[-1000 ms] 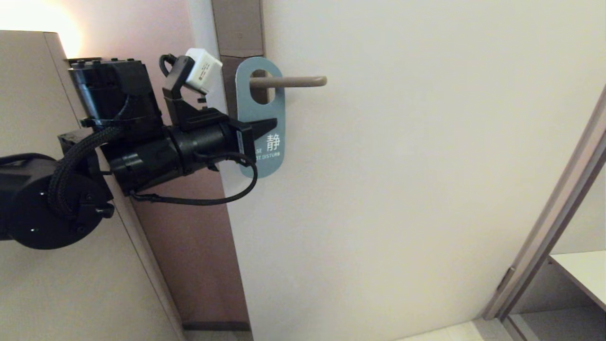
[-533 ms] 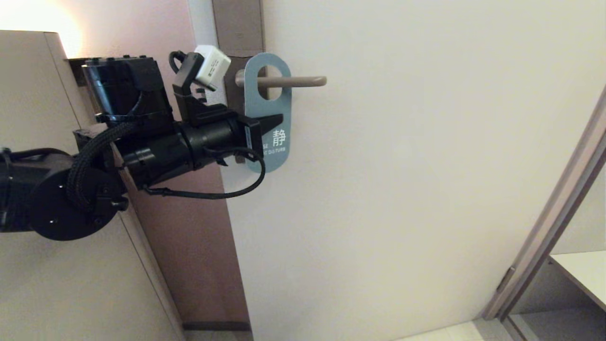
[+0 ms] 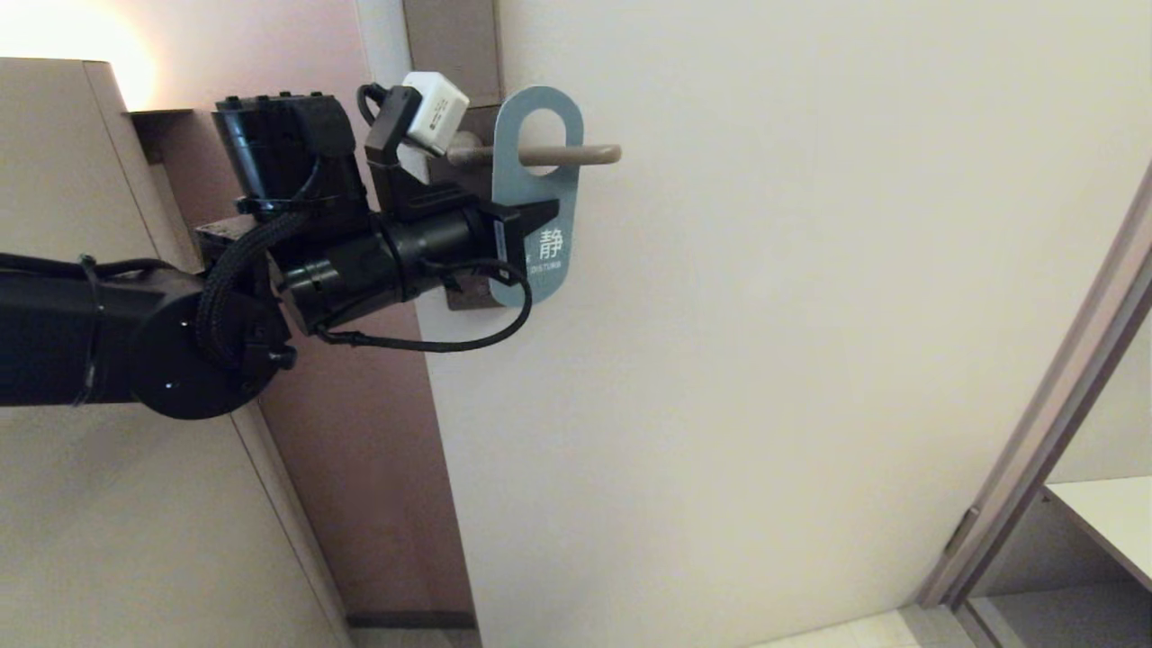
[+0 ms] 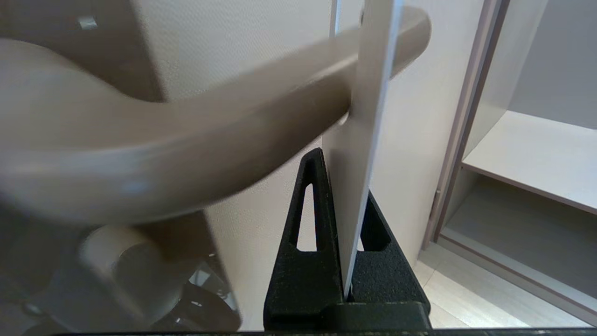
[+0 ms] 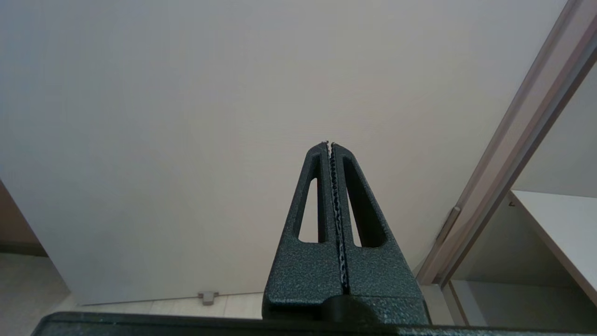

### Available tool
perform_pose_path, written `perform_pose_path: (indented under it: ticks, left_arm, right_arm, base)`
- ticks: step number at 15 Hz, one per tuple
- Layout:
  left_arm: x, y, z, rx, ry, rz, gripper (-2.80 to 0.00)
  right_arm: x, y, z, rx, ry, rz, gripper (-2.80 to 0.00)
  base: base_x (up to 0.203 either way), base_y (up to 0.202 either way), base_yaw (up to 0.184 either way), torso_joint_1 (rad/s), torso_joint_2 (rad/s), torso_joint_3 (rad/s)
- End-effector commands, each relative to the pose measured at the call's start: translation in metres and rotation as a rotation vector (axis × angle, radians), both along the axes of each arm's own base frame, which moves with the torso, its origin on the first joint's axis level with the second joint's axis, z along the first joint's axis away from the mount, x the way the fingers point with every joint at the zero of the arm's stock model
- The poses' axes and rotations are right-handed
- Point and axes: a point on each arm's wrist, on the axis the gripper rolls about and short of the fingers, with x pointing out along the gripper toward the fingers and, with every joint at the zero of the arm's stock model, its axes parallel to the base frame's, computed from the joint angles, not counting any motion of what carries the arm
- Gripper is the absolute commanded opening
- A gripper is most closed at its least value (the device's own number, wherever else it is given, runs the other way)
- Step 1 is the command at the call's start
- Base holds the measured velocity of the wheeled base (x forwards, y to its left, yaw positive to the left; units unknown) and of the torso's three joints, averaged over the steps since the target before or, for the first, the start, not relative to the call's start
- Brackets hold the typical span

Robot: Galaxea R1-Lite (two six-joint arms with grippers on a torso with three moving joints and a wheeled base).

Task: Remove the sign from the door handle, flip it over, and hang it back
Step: Take down the sign

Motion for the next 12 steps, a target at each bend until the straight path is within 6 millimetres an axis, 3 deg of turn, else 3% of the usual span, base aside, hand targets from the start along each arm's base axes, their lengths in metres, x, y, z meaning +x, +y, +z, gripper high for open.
perform_pose_path:
  ticks: [1,12]
  left_arm:
    - [0.005,-0.004,-0.005,0.004,0.008,-0.004,-2.8]
    - [0.01,-0.019,0.0,0.003,-0.021,-0.031,-2.8]
  right_arm:
    - [0.0,0.0,0.0,-0.001,0.001,0.001,-2.8]
    - [0.0,0.0,0.0,-0.001,0.001,0.001,-2.8]
  base:
    - [0.0,0.0,0.0,0.0,0.0,0.0]
    - [0.0,0.0,0.0,0.0,0.0,0.0]
